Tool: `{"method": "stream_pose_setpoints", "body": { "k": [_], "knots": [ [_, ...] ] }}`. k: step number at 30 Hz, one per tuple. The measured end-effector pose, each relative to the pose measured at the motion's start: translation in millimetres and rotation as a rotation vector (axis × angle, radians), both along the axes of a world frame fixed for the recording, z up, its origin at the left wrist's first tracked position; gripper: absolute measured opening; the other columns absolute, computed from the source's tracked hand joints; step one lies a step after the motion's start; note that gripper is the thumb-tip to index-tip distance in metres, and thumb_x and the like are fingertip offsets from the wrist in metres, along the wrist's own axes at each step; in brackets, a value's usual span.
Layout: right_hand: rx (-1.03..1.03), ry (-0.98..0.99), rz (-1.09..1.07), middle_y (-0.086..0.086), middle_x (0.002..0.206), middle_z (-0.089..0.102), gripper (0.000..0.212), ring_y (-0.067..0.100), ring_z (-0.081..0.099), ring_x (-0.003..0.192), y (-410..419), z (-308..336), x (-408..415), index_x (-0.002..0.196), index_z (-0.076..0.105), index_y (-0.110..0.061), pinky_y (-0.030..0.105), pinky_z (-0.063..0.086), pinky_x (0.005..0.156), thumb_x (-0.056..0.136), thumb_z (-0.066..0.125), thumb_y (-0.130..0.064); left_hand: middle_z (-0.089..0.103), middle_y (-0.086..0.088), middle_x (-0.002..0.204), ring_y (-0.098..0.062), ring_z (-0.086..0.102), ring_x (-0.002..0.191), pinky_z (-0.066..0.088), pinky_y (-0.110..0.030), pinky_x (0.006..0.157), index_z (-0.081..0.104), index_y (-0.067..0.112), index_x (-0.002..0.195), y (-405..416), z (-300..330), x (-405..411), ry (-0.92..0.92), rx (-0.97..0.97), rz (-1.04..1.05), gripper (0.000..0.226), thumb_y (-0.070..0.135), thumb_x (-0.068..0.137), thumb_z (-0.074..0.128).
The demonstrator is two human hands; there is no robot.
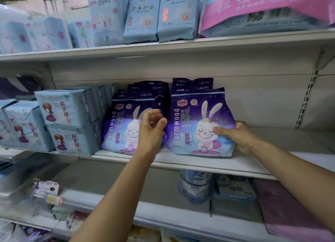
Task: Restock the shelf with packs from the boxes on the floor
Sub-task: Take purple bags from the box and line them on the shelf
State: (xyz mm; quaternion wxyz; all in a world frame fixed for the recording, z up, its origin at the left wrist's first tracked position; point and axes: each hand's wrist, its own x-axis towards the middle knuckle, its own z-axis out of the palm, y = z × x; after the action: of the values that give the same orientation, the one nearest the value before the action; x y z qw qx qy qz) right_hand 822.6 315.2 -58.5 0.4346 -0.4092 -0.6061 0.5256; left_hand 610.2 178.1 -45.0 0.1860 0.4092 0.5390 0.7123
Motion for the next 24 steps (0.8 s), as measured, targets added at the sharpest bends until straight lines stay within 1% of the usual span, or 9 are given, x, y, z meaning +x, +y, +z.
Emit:
{"method": "stream_pose_setpoints", "body": {
  "k": [2,3,6,8,11,14,17,21,24],
  "knots": [
    [-0.015,-0.024,-0.016,0.013,0.093,0.070,0.022,0.018,0.067,0.074,-0.4,-5.4,-6.6,0.087,0.067,-0.008,0.026,0.056,0.070,0.072,0.079,0.001,0.063,-0.008,0.103,-0.018,0.066,0.081,0.057,-0.034,0.069,0.058,0.012,0.113,-2.5,-10.6,6.1,-0.019,-0.121,-0.159,0.016,0.007,0.097,0.056],
    [-0.009,-0.028,-0.027,0.014,0.093,0.070,0.021,0.018,0.066,0.073,-1.7,-6.9,-10.3,0.087,0.067,-0.008,0.026,0.055,0.069,0.072,0.079,0.001,0.064,-0.009,0.105,-0.020,0.068,0.080,0.058,-0.036,0.068,0.059,0.013,0.112,-2.1,-17.1,9.3,-0.015,-0.192,-0.227,0.015,0.009,0.098,0.055],
    [0.074,-0.109,-0.105,0.012,0.090,0.069,0.022,0.018,0.063,0.070,-3.2,-8.6,-18.9,0.090,0.067,-0.007,0.024,0.053,0.064,0.073,0.081,-0.003,0.062,-0.005,0.113,-0.019,0.066,0.088,0.059,-0.040,0.075,0.061,0.016,0.117,2.5,-32.4,17.0,0.070,-0.327,-0.274,0.019,0.014,0.099,0.055],
    [0.150,-0.195,-0.173,0.010,0.090,0.068,0.026,0.021,0.063,0.075,-1.5,-9.1,-21.9,0.090,0.066,-0.011,0.027,0.050,0.070,0.071,0.084,-0.010,0.061,-0.001,0.118,-0.017,0.063,0.094,0.058,-0.041,0.081,0.062,0.020,0.119,6.3,-35.0,20.0,0.098,-0.335,-0.250,0.022,0.016,0.099,0.055],
    [0.274,-0.389,-0.269,0.006,0.094,0.067,0.038,0.027,0.063,0.085,3.7,-8.3,-20.9,0.093,0.058,-0.015,0.035,0.053,0.075,0.069,0.085,-0.028,0.059,0.002,0.126,-0.016,0.061,0.102,0.056,-0.038,0.086,0.059,0.021,0.129,12.5,-33.0,23.1,0.130,-0.354,-0.244,0.030,0.019,0.099,0.055],
    [0.302,-0.534,-0.298,0.007,0.099,0.059,0.054,0.029,0.060,0.088,4.9,-7.4,-18.5,0.101,0.047,-0.012,0.034,0.048,0.070,0.070,0.082,-0.038,0.056,0.006,0.125,-0.009,0.059,0.094,0.055,-0.039,0.091,0.055,0.022,0.135,15.9,-31.6,27.9,0.135,-0.370,-0.248,0.035,0.021,0.100,0.055],
    [0.352,-0.574,-0.309,0.007,0.109,0.054,0.062,0.030,0.059,0.095,1.6,-10.4,-15.9,0.109,0.046,-0.012,0.033,0.047,0.072,0.068,0.082,-0.042,0.055,0.007,0.122,-0.006,0.058,0.091,0.056,-0.039,0.092,0.053,0.023,0.136,17.1,-32.8,30.7,0.127,-0.374,-0.231,0.037,0.022,0.100,0.055],
    [0.391,-0.599,-0.318,0.007,0.122,0.044,0.073,0.028,0.051,0.114,-6.0,-15.8,-7.4,0.125,0.041,-0.013,0.036,0.045,0.082,0.071,0.081,-0.041,0.054,0.005,0.124,-0.011,0.057,0.101,0.056,-0.036,0.088,0.055,0.022,0.134,17.0,-33.5,35.2,0.093,-0.368,-0.207,0.034,0.020,0.100,0.055],
    [0.434,-0.621,-0.300,0.009,0.130,0.043,0.070,0.027,0.045,0.122,-11.0,-16.7,0.7,0.131,0.039,-0.013,0.039,0.046,0.087,0.077,0.076,-0.039,0.055,0.003,0.124,-0.017,0.057,0.108,0.056,-0.038,0.090,0.057,0.020,0.130,14.7,-32.9,39.0,0.029,-0.351,-0.200,0.030,0.017,0.100,0.055]
  ]
}}
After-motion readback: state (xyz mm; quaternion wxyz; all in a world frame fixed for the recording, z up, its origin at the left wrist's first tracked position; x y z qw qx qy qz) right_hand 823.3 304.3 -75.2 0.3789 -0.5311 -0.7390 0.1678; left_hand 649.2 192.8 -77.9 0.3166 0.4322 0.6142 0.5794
